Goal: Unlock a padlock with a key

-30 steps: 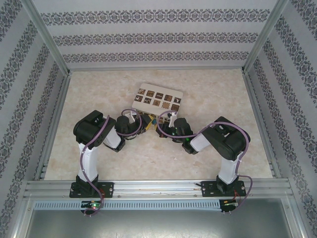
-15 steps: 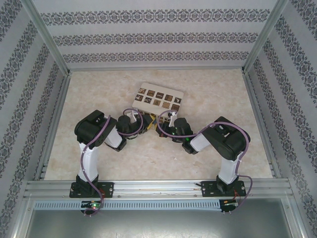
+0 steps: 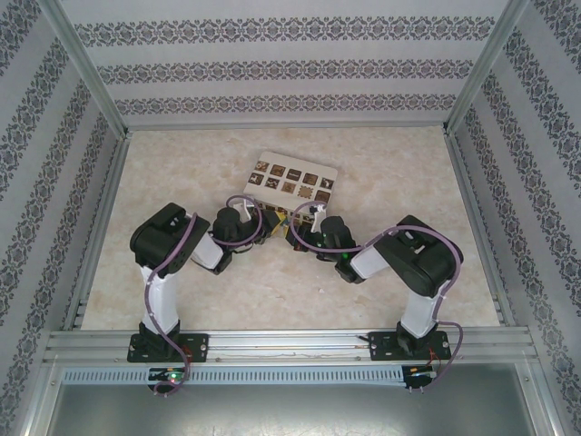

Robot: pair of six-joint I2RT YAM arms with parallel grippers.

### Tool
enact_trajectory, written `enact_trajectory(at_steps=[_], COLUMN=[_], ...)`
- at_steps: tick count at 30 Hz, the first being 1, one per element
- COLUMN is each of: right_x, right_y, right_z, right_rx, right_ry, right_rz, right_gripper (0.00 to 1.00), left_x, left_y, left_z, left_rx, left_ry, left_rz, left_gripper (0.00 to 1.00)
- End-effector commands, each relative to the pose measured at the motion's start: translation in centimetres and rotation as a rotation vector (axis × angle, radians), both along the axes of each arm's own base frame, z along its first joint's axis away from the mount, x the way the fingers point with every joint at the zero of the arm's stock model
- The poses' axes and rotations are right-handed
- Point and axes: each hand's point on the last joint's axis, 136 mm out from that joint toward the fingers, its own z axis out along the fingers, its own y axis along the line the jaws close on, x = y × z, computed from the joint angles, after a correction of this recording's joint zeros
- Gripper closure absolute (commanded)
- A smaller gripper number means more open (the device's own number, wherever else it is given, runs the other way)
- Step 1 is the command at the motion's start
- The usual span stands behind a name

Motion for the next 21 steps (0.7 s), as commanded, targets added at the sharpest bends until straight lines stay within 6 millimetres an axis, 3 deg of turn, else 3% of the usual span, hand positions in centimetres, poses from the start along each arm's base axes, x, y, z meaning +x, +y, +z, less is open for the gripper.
enact_trajectory(at_steps=[1,12,18,21], right_x=[-0.6,-2.7,-3.9,-4.5], right_y=[-0.5,-3.8,-4.7,-4.8], right_z=[1.6,3.2,5.9,7.1], right_rx=[0.015,-0.117,-0.343,-0.459], right_ry=[-0.048,-0.187,-0.435,-0.578], right_rz=[0.010,0.014,0.056,0.097], right_gripper=[0.82,0.59,0.47,0.45], left_x=[-0.2,-1.3,-2.6,-2.9], left_y=[-0.3,0.2,0.9,1.4], left_z=[2.3,5.0,5.1,5.4], left_rx=[0.025,0.015,0.098,0.123], left_ry=[-0.079,-0.016,0.091,0.112], left_rz=[-0.017,0.006,0.016,0.031], left_gripper=[0.90,0.95,0.95,0.99])
